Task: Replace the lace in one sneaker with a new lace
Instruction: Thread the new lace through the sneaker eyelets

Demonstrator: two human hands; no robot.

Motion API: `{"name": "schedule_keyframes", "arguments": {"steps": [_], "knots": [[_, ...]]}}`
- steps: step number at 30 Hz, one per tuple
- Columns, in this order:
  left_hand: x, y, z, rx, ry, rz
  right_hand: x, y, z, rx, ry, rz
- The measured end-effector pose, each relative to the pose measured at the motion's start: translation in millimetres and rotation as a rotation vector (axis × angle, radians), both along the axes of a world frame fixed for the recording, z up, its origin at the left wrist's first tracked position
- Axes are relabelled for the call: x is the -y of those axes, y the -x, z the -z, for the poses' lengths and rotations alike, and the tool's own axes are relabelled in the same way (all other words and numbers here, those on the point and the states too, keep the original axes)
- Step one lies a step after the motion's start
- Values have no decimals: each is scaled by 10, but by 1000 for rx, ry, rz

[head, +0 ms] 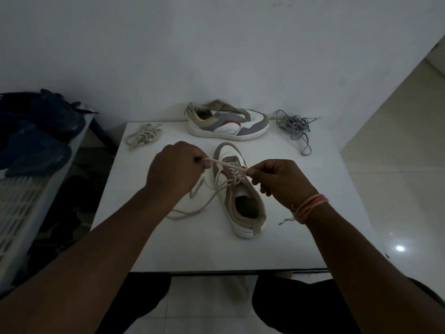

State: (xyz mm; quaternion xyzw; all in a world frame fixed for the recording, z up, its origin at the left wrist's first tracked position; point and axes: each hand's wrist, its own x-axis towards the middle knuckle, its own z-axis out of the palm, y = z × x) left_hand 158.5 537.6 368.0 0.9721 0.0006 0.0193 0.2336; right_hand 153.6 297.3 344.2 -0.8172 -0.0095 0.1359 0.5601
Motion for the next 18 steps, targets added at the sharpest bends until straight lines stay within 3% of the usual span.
{"name": "schedule_keyframes", "arguments": {"steps": [4,7,10,12,16,18], "knots": [[-59,-40,78,-114,-54,-75,8,3,59,-8,51,32],[202,36,145,-8,-181,95,-56,25,58,12,56,-32],[436,136,213,141,-68,293,-92,46,23,20,-20,-57],[473,174,278,187,17,285,-64,37,29,16,-19,6],[529,230,345,82,96,140,43,-8,137,145,364,-1],[588,256,384,50,124,114,14,25,183,150,431,-58]]}}
